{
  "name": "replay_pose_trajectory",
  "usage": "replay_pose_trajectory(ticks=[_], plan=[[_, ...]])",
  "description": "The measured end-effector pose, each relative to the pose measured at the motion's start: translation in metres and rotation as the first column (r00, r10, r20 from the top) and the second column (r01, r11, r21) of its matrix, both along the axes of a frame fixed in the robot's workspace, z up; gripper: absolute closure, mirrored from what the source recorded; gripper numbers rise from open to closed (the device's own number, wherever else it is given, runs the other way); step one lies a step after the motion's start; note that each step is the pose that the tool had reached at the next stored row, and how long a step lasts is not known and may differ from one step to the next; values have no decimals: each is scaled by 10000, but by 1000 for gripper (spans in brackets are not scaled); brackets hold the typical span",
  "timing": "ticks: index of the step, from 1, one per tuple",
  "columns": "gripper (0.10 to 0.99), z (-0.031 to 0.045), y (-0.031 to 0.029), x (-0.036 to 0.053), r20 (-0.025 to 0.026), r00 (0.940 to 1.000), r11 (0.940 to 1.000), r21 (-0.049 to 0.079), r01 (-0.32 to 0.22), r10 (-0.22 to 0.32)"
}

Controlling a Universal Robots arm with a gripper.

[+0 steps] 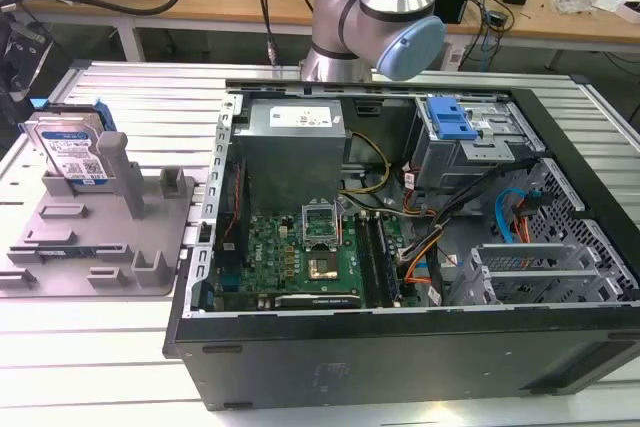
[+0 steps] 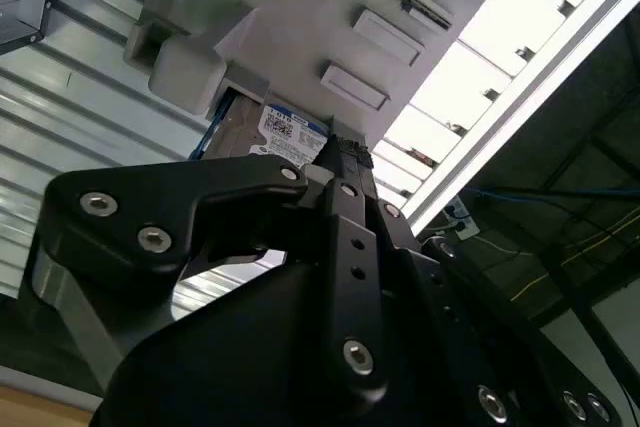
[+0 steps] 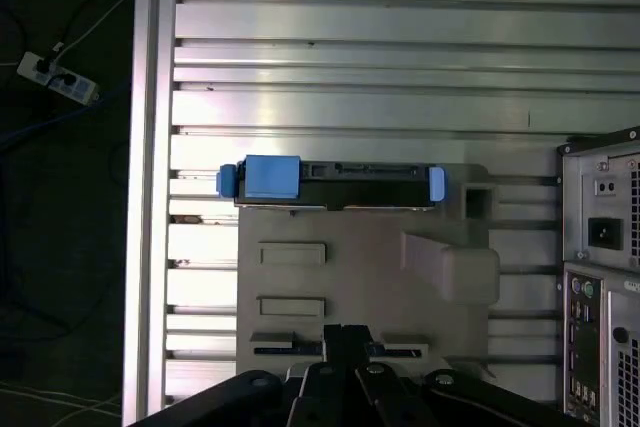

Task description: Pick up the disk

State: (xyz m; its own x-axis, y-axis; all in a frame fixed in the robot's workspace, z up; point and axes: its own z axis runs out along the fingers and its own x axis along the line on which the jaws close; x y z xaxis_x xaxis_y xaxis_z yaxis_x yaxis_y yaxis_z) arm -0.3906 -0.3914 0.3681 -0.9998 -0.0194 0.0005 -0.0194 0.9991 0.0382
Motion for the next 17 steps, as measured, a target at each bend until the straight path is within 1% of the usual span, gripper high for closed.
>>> replay_pose_trajectory(ticks=[1, 2, 4, 6, 7, 9, 11, 12, 13, 14, 15, 16, 17], plan=[[980, 0, 0, 0, 1, 10000, 10000, 0, -24, 24], [980, -1, 0, -1, 1, 9995, 9995, 0, -305, 305], [980, 0, 0, 0, 0, 9956, 9956, 0, -937, 937], [980, 0, 0, 0, 0, 9864, 9864, 0, -1645, 1645], [980, 0, 0, 0, 0, 9807, 9807, 0, -1956, 1956], [980, 0, 0, 0, 0, 9723, 9723, 0, -2338, 2338], [980, 0, 0, 0, 0, 9606, 9606, 0, -2781, 2781], [973, 0, 0, 0, 0, 9496, 9496, 0, -3135, 3135], [851, 0, 0, 0, 0, 9317, 9317, -1, -3632, 3632], [851, 0, 0, 0, 0, 9256, 9256, 0, -3784, 3784], [788, 0, 0, 0, 1, 9180, 9180, 0, -3966, 3966], [671, 0, 0, 0, 0, 9041, 9041, 0, -4273, 4273], [671, 0, 0, 0, 0, 8946, 8946, 0, -4468, 4468]])
